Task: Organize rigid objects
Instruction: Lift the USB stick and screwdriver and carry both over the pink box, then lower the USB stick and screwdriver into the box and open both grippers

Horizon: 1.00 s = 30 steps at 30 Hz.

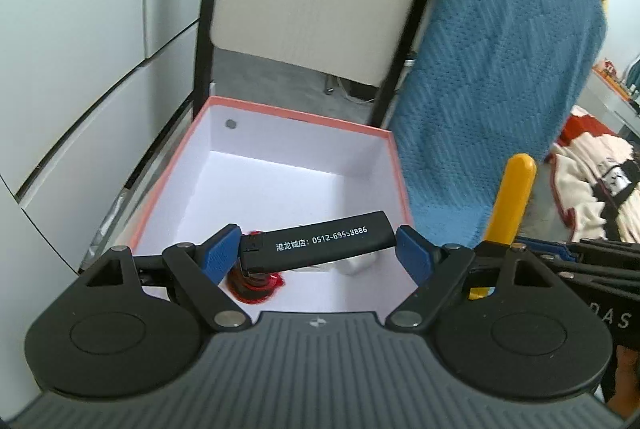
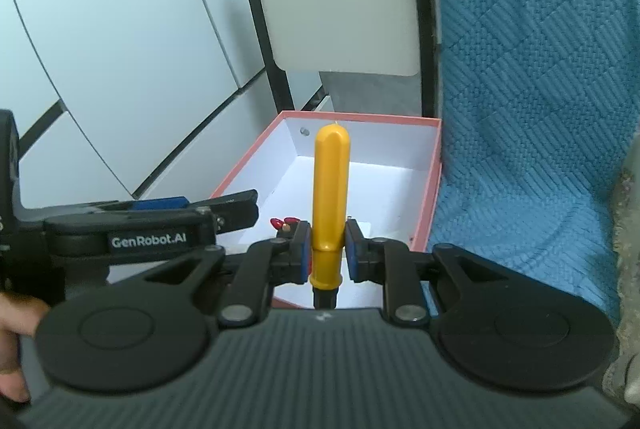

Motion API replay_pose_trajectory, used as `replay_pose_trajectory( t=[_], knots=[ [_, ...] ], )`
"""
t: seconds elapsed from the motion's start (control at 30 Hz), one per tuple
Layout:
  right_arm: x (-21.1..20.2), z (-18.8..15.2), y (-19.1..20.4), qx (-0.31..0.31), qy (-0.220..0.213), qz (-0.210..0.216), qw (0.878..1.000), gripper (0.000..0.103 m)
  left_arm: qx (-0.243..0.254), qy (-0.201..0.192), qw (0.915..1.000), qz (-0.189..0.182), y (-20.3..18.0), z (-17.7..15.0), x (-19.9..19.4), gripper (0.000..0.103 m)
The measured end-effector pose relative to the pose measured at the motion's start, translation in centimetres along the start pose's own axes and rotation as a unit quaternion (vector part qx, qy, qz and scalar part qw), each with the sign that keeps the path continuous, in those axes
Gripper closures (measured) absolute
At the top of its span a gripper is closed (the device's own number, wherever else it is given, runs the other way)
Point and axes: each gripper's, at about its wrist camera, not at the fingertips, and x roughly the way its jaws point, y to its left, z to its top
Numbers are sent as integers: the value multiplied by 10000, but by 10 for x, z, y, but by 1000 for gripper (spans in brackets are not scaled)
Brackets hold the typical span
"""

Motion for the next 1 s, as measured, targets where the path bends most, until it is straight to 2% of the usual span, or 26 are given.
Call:
replay_pose_trajectory(
  t=[0.3,0.67,0.8,1.0],
  knots=[
    [61,5,-1,216,288,-139,9993,82,-94,374,9990,214,46,15,60,16],
    [140,-10,-4,361,881,-242,9952,81,-225,891,9949,409,87,-3,118,16],
    [150,-12,-10,421,970,-310,9939,81,-254,962,9943,391,93,-7,129,16],
    [144,-6,-12,382,869,-357,9948,77,-504,1002,9933,262,97,-1,129,13]
  ],
)
